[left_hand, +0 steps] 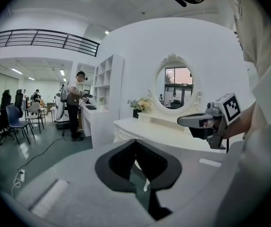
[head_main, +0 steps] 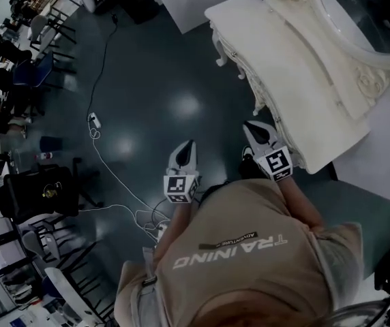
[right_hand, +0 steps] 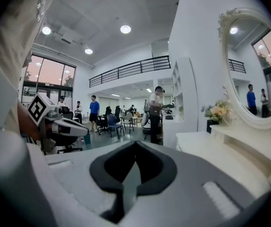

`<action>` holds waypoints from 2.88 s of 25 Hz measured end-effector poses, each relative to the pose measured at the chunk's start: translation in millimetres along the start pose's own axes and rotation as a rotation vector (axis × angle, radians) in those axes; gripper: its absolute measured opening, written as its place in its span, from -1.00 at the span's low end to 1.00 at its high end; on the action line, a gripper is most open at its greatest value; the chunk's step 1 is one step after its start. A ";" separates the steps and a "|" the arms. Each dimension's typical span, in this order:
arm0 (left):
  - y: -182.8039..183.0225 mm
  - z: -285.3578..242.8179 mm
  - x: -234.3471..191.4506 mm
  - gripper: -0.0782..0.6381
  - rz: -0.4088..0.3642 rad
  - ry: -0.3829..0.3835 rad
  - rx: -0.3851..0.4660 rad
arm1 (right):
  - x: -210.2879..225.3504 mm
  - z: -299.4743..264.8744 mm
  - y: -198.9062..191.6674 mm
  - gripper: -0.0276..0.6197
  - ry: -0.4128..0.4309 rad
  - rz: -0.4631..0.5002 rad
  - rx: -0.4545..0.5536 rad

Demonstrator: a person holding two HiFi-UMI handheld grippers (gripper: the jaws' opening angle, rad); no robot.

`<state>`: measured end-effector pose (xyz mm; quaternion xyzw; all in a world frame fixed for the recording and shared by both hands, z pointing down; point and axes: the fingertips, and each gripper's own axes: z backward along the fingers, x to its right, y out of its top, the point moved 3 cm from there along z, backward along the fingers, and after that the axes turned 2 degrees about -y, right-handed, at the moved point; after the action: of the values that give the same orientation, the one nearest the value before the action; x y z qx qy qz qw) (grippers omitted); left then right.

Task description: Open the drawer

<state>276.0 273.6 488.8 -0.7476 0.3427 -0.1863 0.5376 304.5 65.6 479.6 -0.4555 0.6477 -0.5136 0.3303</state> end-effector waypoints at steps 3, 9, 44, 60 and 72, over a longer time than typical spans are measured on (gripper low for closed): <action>13.6 -31.3 -1.3 -0.76 -0.005 0.039 0.013 | 32.1 -22.5 -0.6 -0.91 0.031 0.023 0.007; 14.6 -73.7 9.8 -0.76 0.061 0.014 -0.014 | 60.4 -36.4 -28.3 -0.91 0.036 -0.058 -0.033; 58.2 -325.8 -208.6 -0.76 -0.009 -0.322 -0.068 | 147.9 -266.8 -19.7 -0.91 -0.255 -0.106 -0.231; 141.6 -493.7 -207.3 -0.76 -0.242 -0.536 -0.138 | 281.6 -340.9 -27.9 -0.91 -0.394 -0.222 -0.212; 137.1 -569.1 -157.0 -0.76 -0.411 -0.981 -0.227 | 296.0 -281.5 -26.4 -0.91 -0.881 -0.377 -0.205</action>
<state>-244.2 -24.9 575.9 -0.8516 -0.0835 0.1214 0.5030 -49.6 -108.4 588.5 -0.7690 0.3999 -0.2567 0.4276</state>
